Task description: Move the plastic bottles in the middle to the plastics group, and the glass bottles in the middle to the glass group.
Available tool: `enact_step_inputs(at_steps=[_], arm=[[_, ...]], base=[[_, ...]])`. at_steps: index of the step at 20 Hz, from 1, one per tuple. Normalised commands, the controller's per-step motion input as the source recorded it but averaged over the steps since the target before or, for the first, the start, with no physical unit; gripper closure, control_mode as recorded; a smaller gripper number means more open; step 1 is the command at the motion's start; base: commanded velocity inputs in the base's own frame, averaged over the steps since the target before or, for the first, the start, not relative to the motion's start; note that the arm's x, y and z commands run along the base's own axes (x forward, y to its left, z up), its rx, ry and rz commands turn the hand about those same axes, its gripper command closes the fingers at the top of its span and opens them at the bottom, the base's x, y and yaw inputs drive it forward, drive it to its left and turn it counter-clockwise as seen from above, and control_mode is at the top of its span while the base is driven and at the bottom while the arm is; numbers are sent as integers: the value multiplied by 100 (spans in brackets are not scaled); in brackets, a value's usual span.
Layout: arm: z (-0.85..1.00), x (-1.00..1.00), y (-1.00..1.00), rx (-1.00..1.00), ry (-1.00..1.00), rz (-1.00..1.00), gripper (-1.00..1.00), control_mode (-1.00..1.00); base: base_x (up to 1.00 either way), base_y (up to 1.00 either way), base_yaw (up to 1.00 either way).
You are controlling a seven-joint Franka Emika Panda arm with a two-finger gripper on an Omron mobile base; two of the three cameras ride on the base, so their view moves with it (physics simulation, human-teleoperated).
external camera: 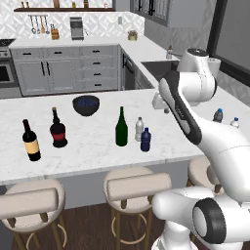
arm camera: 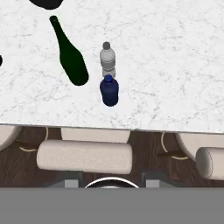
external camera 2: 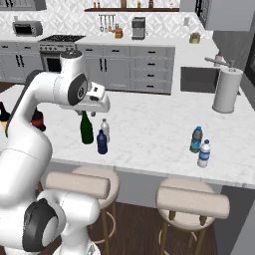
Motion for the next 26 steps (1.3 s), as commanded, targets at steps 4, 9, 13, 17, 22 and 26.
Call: enact_step_inputs(at_steps=[4, 9, 13, 17, 22, 26], arm=[[-9, 1, 11, -5, 10, 0, -100, -100], [-88, 32, 23, -10, 2, 3, -100, -100], [-95, 53, 6, 1, -9, 7, -100, -100], [-61, 41, -1, 10, -14, 8, -100, -100], [-12, 47, -3, 4, -3, 6, -100, -100], [0, 61, 0, 0, 0, 6, -100, -100]], base=[[0, 0, 0], [0, 0, 0], [0, 0, 0], [0, 0, 0], [0, 0, 0], [0, 0, 0]])
